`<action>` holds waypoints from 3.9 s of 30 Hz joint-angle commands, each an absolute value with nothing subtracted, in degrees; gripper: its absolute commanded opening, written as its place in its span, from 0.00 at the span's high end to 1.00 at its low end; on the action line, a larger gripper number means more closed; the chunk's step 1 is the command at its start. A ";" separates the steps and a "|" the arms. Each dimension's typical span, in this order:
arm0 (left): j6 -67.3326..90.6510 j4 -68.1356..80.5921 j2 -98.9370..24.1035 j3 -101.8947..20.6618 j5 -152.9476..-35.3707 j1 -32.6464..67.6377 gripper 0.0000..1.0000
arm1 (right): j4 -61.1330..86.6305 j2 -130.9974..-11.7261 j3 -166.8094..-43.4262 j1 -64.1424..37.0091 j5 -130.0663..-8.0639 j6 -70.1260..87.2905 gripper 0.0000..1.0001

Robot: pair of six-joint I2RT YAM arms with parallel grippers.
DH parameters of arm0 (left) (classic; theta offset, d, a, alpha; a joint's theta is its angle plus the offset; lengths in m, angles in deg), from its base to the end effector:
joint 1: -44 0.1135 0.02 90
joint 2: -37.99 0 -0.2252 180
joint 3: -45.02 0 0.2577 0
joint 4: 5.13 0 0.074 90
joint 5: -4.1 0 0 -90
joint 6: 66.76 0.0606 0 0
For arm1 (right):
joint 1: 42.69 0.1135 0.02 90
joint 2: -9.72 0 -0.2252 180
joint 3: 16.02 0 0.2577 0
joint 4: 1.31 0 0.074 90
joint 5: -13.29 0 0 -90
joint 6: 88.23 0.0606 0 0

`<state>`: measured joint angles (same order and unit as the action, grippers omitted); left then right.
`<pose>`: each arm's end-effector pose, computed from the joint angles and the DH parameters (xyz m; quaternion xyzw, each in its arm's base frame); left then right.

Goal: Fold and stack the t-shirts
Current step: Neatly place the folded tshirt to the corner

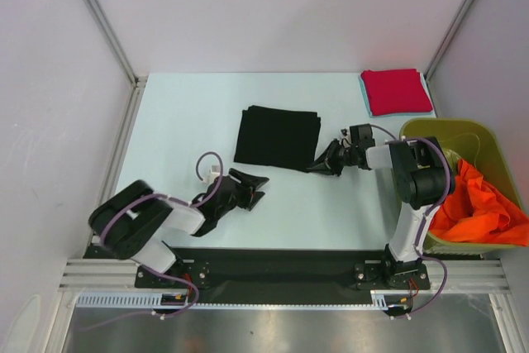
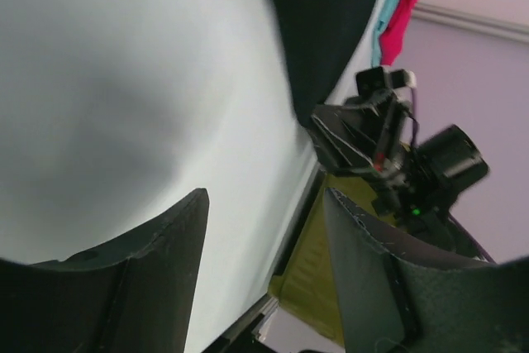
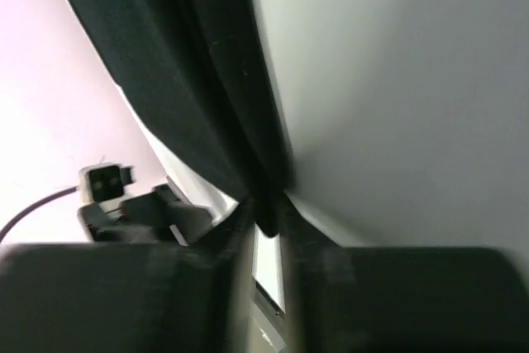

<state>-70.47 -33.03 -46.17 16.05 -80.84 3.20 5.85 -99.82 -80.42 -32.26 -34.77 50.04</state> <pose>0.2030 -0.1682 0.0643 -0.4006 0.7536 -0.4648 0.2357 0.3368 0.1032 0.0488 0.1772 0.8734 0.4431 0.0970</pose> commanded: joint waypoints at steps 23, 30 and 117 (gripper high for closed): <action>-83.20 -55.03 -78.03 -6.58 -69.29 -3.99 0.32 | 9.87 -94.52 -87.40 -33.29 -25.03 56.96 1.00; -83.54 -54.25 -77.76 -7.12 -69.37 -3.82 0.32 | 10.48 -94.61 -87.05 -33.47 -24.68 56.17 1.00; -33.80 -4.50 -35.66 1.32 -104.88 11.30 0.49 | 64.86 -114.20 -158.49 -38.65 -70.01 -11.48 1.00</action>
<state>-40.64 -9.84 -37.34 2.28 -103.13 10.46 58.44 -117.67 -150.12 -37.48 -63.58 -3.45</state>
